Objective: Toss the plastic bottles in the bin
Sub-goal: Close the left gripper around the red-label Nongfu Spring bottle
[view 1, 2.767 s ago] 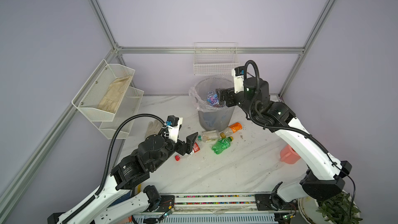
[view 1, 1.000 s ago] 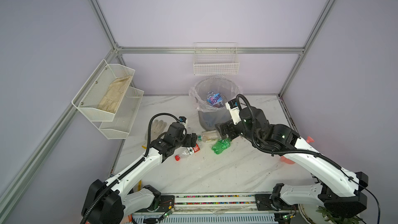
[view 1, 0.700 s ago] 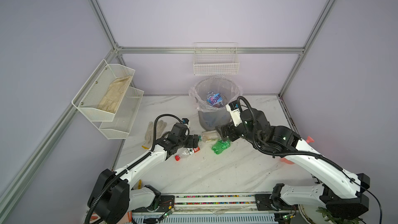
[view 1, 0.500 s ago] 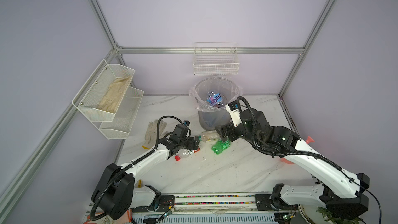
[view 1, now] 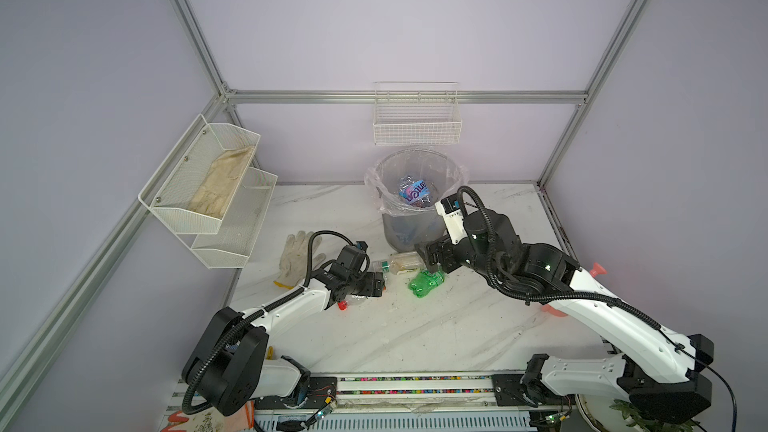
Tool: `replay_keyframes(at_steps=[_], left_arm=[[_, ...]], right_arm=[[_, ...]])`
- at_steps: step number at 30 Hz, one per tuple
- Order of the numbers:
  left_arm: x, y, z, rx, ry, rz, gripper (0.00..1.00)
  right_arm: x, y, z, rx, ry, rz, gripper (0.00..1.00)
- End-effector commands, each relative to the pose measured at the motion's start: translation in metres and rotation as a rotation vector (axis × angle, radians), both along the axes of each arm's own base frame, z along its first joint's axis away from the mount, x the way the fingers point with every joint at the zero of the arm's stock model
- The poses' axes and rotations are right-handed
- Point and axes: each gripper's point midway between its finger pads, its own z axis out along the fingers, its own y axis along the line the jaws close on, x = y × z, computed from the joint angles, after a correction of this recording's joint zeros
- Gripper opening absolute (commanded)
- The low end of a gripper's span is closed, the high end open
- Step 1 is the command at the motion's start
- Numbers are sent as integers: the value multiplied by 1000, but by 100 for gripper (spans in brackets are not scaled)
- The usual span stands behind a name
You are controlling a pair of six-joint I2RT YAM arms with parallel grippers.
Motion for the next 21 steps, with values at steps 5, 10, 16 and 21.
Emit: replay_keyframes(at_steps=[5, 10, 16, 21], left_arm=[[-20, -7, -18, 11, 43, -28, 91], [-25, -11, -31, 35, 78, -48, 85], [-29, -12, -43, 75, 110, -58, 76], [-27, -11, -33, 106, 82, -57, 57]], right_arm=[[-1, 5, 10, 34, -12, 9, 98], [-1, 5, 12, 36, -13, 6, 98], [-1, 0, 13, 32, -19, -6, 97], [0, 0, 13, 32, -21, -9, 97]])
